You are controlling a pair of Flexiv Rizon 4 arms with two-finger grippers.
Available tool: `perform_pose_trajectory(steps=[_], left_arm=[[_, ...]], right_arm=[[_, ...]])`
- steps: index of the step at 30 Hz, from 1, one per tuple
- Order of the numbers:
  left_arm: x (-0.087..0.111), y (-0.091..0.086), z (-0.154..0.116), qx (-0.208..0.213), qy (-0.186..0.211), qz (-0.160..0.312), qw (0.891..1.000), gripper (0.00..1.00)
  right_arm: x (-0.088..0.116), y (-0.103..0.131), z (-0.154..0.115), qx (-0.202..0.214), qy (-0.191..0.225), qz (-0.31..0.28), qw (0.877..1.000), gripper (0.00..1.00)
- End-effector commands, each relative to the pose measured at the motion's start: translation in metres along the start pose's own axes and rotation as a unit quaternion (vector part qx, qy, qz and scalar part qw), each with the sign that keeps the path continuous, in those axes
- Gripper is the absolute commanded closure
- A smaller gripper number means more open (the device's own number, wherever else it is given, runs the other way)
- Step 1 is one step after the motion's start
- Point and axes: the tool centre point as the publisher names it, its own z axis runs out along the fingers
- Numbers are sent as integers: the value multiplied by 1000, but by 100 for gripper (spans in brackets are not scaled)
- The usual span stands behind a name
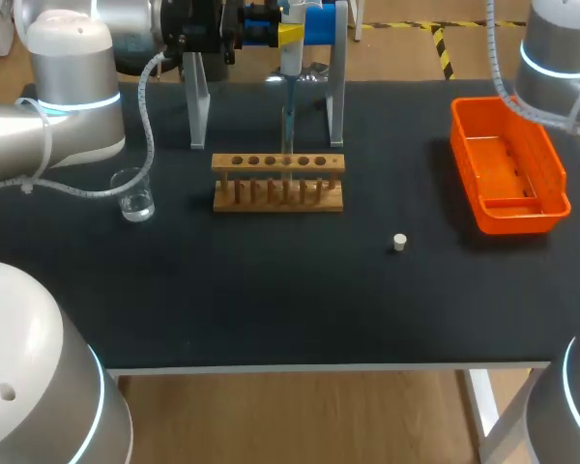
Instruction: Invert the test tube, pick up the pipette, mount the tip to pipette, aspirate from beaker and dispense into the tube, eject the tip, return the pipette, and cap with the stopper.
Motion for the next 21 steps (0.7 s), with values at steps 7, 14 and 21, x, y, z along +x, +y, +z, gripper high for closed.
perform_pose_trajectory(steps=[7, 14, 21], left_arm=[[-2, 0, 0, 0, 3, 0, 1000, 100], [-2, 0, 0, 0, 3, 0, 1000, 100], [-2, 0, 0, 0, 3, 0, 1000, 100]], right_arm=[[-4, -4, 20, -14, 10, 14, 1000, 100], [-3, -5, 29, -21, 16, 26, 999, 100], [-3, -9, 35, -25, 21, 38, 999, 100]])
